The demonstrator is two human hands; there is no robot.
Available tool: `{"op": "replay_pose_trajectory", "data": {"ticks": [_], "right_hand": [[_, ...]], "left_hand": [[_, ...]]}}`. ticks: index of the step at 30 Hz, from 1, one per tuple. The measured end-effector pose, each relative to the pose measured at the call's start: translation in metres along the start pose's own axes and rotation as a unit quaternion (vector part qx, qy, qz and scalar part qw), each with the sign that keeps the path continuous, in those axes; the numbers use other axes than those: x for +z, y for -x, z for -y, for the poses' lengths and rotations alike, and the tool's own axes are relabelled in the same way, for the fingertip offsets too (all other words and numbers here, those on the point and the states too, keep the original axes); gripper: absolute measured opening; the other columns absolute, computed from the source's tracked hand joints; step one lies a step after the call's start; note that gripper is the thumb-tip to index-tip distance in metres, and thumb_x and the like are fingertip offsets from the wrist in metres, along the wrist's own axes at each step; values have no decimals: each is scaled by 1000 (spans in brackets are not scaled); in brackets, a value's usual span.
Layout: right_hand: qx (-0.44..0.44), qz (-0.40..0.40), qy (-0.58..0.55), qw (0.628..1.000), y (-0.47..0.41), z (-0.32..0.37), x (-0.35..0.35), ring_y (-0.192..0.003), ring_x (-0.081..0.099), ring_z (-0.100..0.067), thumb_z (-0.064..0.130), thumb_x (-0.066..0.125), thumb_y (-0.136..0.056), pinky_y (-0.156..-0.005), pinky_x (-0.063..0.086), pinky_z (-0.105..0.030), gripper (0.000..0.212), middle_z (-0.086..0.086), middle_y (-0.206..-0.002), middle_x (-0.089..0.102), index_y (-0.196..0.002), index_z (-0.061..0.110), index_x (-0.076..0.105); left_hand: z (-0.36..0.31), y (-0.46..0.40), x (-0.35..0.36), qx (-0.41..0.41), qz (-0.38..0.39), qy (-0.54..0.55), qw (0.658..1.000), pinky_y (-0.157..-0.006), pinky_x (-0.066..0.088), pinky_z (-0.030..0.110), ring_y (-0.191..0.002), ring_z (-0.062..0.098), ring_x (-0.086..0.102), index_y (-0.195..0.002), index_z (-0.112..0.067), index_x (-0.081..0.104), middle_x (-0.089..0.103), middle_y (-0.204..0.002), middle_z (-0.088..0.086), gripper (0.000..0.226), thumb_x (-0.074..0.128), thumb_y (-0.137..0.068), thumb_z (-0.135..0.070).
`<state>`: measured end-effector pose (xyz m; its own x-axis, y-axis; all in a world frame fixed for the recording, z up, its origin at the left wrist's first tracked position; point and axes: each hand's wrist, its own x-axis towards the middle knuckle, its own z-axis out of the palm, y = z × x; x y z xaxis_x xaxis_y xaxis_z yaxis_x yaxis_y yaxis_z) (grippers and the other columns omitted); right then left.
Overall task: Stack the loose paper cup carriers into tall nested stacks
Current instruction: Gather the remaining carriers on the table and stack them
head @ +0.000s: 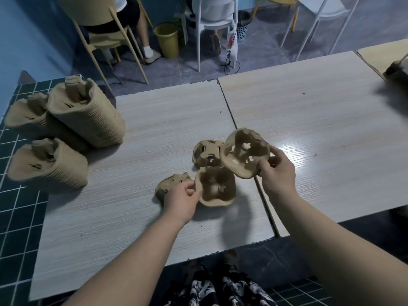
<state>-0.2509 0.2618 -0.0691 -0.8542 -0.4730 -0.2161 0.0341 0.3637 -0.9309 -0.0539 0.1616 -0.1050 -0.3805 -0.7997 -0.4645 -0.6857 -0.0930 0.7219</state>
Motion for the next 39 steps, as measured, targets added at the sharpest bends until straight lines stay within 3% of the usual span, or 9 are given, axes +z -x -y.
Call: {"op": "replay_pose_trajectory", "data": {"ticks": [4, 7, 10, 14, 17, 21, 25, 31, 39], "right_hand": [[-10, 172, 2, 985, 12, 3, 5, -83, 69, -31, 0, 57, -86, -75, 57, -50, 37, -15, -89, 70, -107, 30, 65], [-6, 211, 41, 977, 16, -5, 9, -81, 68, -33, 4, 58, -87, -75, 56, -52, 39, -17, -85, 69, -98, 40, 64], [2, 216, 82, 973, 14, -15, 12, -79, 69, -25, 7, 61, -87, -76, 57, -48, 35, -10, -84, 70, -113, 29, 66], [-7, 204, 148, 968, 12, -19, 18, -79, 68, -18, 16, 63, -88, -78, 56, -44, 30, -2, -86, 71, -117, 23, 66], [-35, 179, 223, 958, 11, -20, 21, -81, 65, -13, 27, 65, -88, -81, 54, -37, 28, 2, -97, 70, -115, 23, 67], [3, 183, 259, 948, 12, -25, 19, -100, 63, -18, 34, 67, -85, -89, 52, -38, 54, -4, -119, 64, -134, 18, 52], [20, 177, 249, 952, 10, -27, 14, -83, 66, -19, 30, 64, -86, -79, 55, -40, 40, 0, -87, 69, -124, 19, 59], [8, 106, 278, 955, -6, -24, -3, -80, 58, -16, 25, 64, -85, -69, 41, -25, 38, 3, -84, 62, -122, 20, 60], [19, 114, 268, 956, -20, -31, -4, -81, 61, -14, 31, 65, -84, -68, 39, -22, 36, 4, -86, 66, -120, 25, 61]], "left_hand": [[-2, -2, 1, -2, 10, 29, 1000, -96, 52, 37, -103, 18, 67, -127, -17, 63, 70, -98, -10, 35, 63, -92, -13], [-4, -2, -2, -2, -3, 10, 1000, -91, 54, 39, -90, 20, 65, -120, -24, 66, 68, -93, -2, 27, 49, -98, -24], [-2, -2, -3, 12, 5, 28, 1000, -81, 55, 54, -74, 24, 59, -87, -14, 66, 59, -78, 2, 45, 38, -93, -50], [-4, -1, -1, 15, 26, 36, 999, -75, 59, 38, -71, 8, 62, -126, -20, 63, 66, -83, -14, 34, 57, -97, -36], [-3, -1, 0, 37, 42, 7, 998, -65, 51, 26, -59, 1, 57, -123, -24, 66, 73, -80, -13, 30, 62, -94, -27], [-4, -5, 4, 29, 40, -22, 999, -79, 58, 35, -71, 10, 63, -126, -27, 65, 75, -90, -12, 36, 65, -91, -33], [-14, -9, 5, 36, 19, -51, 998, -84, 53, 27, -82, 9, 64, -125, -24, 65, 70, -91, -15, 39, 69, -88, -33], [-56, -46, -9, 119, -59, -125, 983, -88, 49, 31, -101, 16, 61, -132, -23, 56, 62, -116, -1, 51, 73, -84, -29], [-74, -98, 0, 120, 68, -308, 941, -100, 45, 36, -126, 28, 49, -148, -33, 34, 26, -153, 4, 70, 67, -86, -29]]}}
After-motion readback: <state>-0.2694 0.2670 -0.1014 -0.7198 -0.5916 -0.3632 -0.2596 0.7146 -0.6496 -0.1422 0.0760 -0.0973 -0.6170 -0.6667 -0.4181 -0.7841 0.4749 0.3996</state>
